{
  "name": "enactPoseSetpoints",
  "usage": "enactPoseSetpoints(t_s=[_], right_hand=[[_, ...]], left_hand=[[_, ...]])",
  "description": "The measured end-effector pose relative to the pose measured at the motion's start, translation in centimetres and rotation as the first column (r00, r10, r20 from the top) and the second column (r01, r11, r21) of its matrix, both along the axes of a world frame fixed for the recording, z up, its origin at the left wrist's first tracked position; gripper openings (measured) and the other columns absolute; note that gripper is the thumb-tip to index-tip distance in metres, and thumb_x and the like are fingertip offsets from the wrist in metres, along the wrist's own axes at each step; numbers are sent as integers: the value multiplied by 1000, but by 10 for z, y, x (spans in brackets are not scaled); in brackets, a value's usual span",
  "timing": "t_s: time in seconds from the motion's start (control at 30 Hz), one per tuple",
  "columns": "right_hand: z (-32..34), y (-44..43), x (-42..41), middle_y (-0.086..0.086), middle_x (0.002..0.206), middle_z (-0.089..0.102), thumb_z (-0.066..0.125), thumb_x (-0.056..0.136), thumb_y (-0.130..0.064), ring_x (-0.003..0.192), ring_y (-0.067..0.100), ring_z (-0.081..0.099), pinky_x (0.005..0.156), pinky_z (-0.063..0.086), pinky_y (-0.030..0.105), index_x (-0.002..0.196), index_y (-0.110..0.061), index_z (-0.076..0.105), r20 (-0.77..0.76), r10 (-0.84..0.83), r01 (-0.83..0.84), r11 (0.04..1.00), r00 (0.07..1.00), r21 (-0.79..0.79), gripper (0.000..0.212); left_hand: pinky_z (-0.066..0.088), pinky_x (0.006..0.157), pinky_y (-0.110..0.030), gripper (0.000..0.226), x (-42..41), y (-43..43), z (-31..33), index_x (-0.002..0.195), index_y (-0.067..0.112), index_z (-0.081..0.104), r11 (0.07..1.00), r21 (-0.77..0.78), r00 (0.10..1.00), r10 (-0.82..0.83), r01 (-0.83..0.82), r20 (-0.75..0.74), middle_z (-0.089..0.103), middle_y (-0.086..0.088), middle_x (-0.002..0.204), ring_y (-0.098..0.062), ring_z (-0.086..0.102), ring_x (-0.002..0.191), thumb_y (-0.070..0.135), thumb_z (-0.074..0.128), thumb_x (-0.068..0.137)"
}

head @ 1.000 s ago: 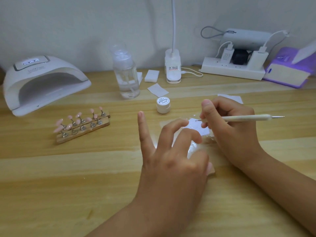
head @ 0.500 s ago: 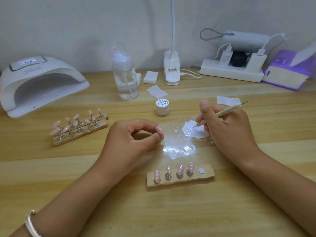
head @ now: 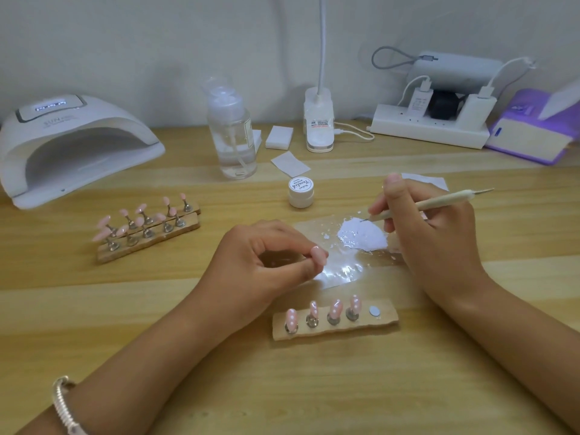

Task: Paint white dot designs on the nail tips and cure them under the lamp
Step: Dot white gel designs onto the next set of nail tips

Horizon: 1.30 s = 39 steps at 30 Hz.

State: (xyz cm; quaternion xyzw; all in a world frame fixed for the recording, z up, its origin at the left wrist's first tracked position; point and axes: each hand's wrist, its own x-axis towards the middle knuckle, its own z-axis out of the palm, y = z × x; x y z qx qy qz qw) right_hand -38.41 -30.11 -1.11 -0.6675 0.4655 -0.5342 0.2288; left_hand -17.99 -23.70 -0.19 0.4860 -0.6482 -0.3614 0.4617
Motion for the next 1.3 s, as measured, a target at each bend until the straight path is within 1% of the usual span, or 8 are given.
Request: enactPoseSetpoints(t_s=[0.17,0.27,0.43,0.57,0.77,0.93,1.07,1.3], right_hand=[[8,9,0,-3,68,64,46,105,-27,62,1,58,61,41,9,74,-16,68,154,93,-81,993,984,-84,40],[12,17,5,2,63,63,45,105,-31,57,4,57,59,43,13,71,-14,68,206,199,-190,980,958,-60,44],[14,29,18,10,60,65,47,97,-43,56,23,65,52,49,25,71,-12,72,362,391,-456,883,846,113,47],[11,27,19,8,61,63,60,94,-44,58,22,61,58,50,25,65,-17,69,334,430,-507,841,839,189,42],[6,22,20,12,62,62,57,96,-42,60,28,59,63,52,30,66,-16,68,319,456,-534,815,831,227,42],[5,23,19,11,59,60,53,95,-43,60,28,60,67,52,33,67,-15,67,292,448,-516,826,845,226,42],[4,24,19,8,59,60,53,97,-41,62,26,62,69,53,38,69,-16,68,263,445,-503,834,856,226,40],[4,24,19,8,60,61,53,98,-40,62,26,62,69,53,37,69,-17,68,235,439,-488,845,867,221,39]], left_hand=[[56,82,-47,8,1,-1,-2,83,12,80,999,7,999,-51,51,17,75,0,86,-23,70,89,15,81,76],[57,86,-47,6,2,-2,-5,81,11,79,997,12,997,-73,73,12,76,1,87,-20,70,92,11,78,75],[57,79,-29,10,5,-4,-8,81,17,80,995,3,994,-102,102,28,76,1,83,-15,70,86,9,77,75],[54,75,-22,12,7,-5,-8,84,13,81,993,2,992,-116,116,47,76,3,80,-9,69,81,5,83,75],[50,73,-15,11,6,-6,-8,85,9,81,992,-4,990,-128,129,51,76,5,79,-3,68,78,5,82,75],[51,73,-17,10,6,-5,-8,84,10,81,991,-19,990,-135,136,52,76,6,79,-3,68,78,6,81,75],[54,75,-25,8,7,-5,-8,85,12,81,991,-23,989,-130,131,64,76,4,80,-8,69,80,9,80,77],[55,75,-32,8,6,-6,-9,85,9,81,992,-32,989,-123,126,81,76,1,79,-11,69,80,8,81,77]])
